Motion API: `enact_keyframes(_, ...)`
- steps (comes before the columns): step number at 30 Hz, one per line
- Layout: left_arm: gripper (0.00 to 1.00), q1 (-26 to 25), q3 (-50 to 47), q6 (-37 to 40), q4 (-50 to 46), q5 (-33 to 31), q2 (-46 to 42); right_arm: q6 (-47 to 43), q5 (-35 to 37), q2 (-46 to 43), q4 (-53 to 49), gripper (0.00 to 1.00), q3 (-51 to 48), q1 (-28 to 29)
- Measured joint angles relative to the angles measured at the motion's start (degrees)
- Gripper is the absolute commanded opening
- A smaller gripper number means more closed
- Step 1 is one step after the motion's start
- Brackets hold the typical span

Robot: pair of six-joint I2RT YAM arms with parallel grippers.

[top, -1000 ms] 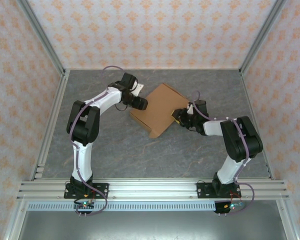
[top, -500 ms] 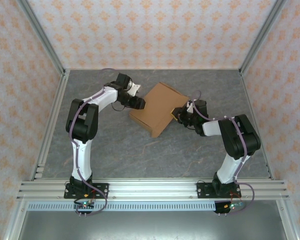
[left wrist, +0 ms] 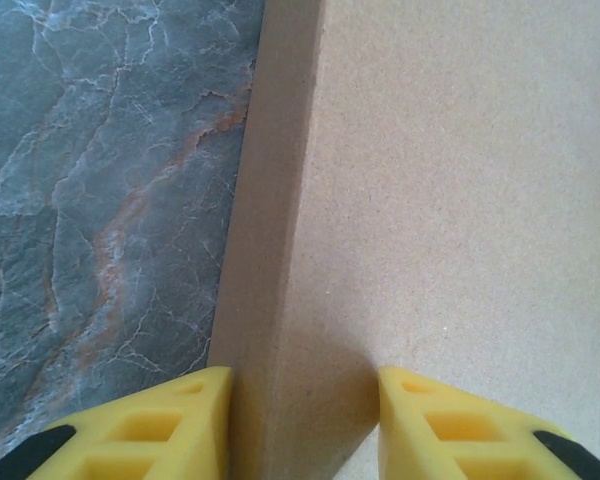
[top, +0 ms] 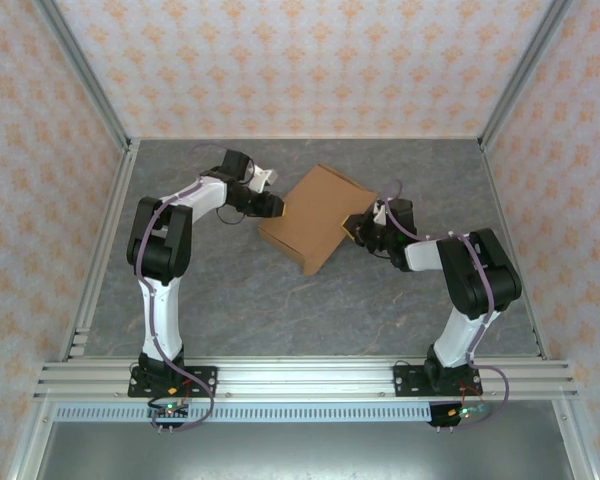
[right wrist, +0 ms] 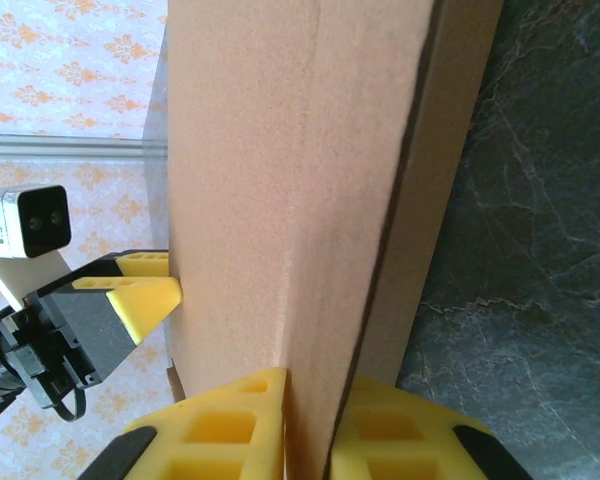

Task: Fold the paper box

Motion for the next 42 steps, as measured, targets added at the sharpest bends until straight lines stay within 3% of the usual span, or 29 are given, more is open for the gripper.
enact_keyframes(18, 0.35, 1.18, -1.07, -0.7, 1.16, 3.96, 0.2, 2.43, 0.46, -4.15, -0.7, 0.08, 0.04, 0.74)
enact_keyframes(42, 0.39, 1.44, -2.93, -0.9, 2.08, 8.09, 0.2, 4.9, 2.43, -9.01, -7.26, 0.08, 1.9, 1.81)
